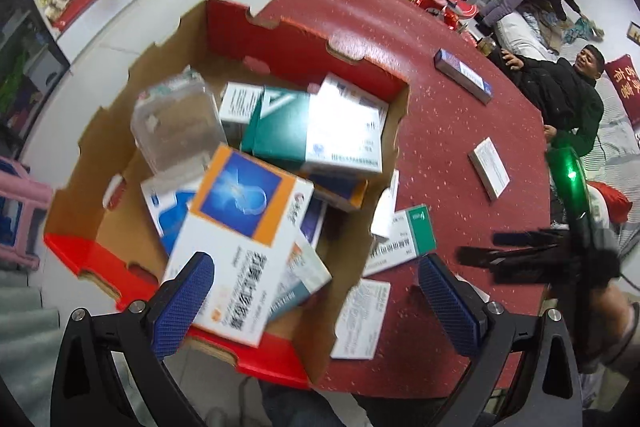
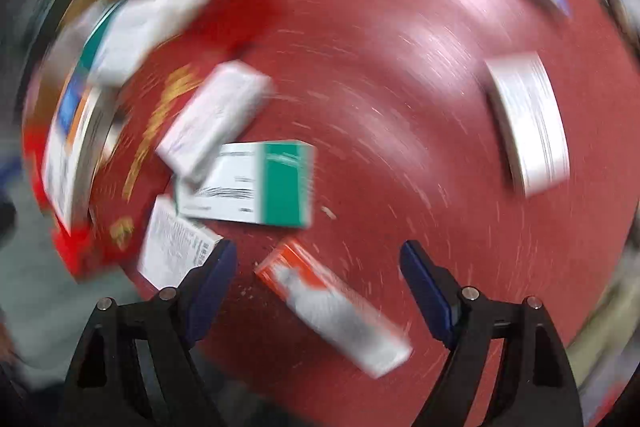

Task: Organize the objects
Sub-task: 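Open both tools to drop the boxes into the cardboard tray, then grasp the white-green tablet box with right tool while left grasps white-orange box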

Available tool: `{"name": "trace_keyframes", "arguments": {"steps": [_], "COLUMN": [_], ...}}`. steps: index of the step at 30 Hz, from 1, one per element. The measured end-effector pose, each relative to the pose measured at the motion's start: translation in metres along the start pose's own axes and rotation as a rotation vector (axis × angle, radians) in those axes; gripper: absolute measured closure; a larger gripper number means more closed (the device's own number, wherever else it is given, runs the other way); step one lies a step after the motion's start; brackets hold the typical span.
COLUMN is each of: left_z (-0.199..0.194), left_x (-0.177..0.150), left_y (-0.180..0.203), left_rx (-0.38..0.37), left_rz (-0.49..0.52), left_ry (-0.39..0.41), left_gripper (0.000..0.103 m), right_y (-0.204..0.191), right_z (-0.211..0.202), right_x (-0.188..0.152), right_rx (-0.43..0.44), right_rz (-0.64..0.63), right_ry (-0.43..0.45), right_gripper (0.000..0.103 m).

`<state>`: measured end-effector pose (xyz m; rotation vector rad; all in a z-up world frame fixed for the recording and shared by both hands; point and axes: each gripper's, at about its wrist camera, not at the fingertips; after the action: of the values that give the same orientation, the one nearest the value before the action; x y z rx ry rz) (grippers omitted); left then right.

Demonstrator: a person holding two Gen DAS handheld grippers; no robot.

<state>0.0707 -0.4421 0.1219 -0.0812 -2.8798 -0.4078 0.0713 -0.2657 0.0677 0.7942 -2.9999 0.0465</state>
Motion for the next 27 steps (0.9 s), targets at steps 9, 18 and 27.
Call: {"name": "trace_keyframes", "arguments": {"steps": [9, 18, 27], "left_z": [-0.033, -0.022, 0.001], "left_x": [-0.035, -0.078, -0.076], "left_y": [-0.009, 0.018, 0.062], "left_rx": [0.069, 0.112, 0.075], "left_rz": [0.006, 0.131, 0.212], "left_ry": [-0.029, -0.143, -0.23], "left_gripper": [0.0, 0.0, 0.0], "right_y": [-0.077, -0.061, 0.028], "right_z": [0.047, 0.054, 0.023], "right_x": [0.008, 0.013, -0.014], "right_rx": [-0.135, -0.004, 0.15], "right_rz": [-0.706, -0.607, -0.207], "right_ry": [0.024, 0.008, 0.034], "right_gripper": [0.02, 0.025, 0.048]}}
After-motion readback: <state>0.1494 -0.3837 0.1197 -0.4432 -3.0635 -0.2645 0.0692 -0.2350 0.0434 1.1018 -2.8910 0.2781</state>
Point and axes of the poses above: each gripper's, at about its wrist camera, not at the fingertips, and z roughly the way its jaws point, y to its right, x to its top, and after that the axes turned 3 degrees about -z, right-handed
